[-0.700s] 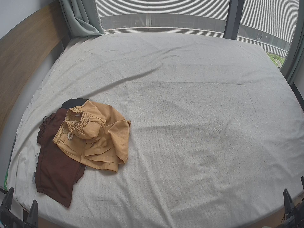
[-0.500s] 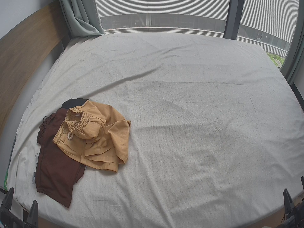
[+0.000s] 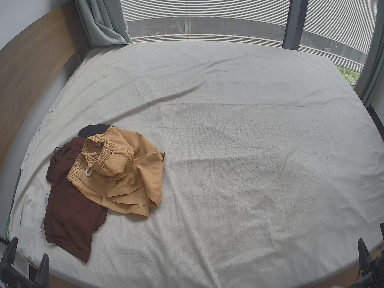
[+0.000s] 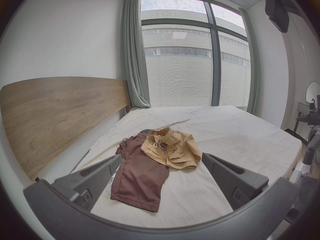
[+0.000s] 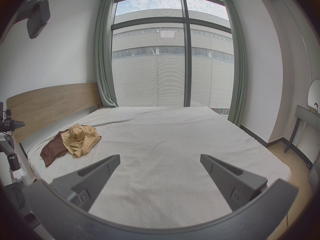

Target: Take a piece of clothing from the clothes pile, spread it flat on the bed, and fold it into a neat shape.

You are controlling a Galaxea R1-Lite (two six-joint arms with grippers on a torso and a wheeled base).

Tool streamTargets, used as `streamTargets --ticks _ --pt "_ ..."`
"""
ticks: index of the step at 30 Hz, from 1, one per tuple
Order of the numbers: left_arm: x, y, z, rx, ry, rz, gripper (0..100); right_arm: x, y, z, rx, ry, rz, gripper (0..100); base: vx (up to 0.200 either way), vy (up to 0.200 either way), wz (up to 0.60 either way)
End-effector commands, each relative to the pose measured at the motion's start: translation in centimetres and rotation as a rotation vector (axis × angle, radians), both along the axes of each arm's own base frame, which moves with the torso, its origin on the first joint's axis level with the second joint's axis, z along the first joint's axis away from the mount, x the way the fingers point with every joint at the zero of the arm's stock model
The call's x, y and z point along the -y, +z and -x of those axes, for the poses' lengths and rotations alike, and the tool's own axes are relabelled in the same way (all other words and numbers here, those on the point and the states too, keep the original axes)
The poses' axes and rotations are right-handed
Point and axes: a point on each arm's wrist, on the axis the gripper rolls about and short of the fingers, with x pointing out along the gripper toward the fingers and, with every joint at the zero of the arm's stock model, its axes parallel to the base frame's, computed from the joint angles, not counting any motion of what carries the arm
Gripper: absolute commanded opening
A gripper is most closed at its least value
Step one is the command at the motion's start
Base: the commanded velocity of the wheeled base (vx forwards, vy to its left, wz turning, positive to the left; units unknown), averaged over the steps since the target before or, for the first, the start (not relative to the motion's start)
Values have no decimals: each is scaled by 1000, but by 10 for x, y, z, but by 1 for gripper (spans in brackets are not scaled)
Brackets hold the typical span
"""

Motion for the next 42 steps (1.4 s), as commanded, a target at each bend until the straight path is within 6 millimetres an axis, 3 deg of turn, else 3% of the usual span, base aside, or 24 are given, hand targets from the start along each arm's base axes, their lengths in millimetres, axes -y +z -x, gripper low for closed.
streamTargets --ticks 1,6,7,10,14,27,42 --pt "0 -5 0 1 -7 -4 100 0 -5 0 -4 0 0 100 0 0 0" --pt "0 -4 0 15 -2 -1 100 0 -5 0 -4 -1 0 100 0 0 0" --pt "0 2 1 46 2 5 100 0 -5 0 -4 -1 0 100 0 0 0" --pt "0 48 8 184 2 9 100 0 -5 0 -4 -1 0 100 0 0 0" --pt "0 64 -4 122 -34 12 100 0 -5 0 -4 0 0 100 0 0 0" --pt "1 78 -23 15 -171 132 100 0 -5 0 -4 0 0 100 0 0 0" --pt "10 91 -61 -130 -270 310 100 0 -5 0 -4 0 0 100 0 0 0"
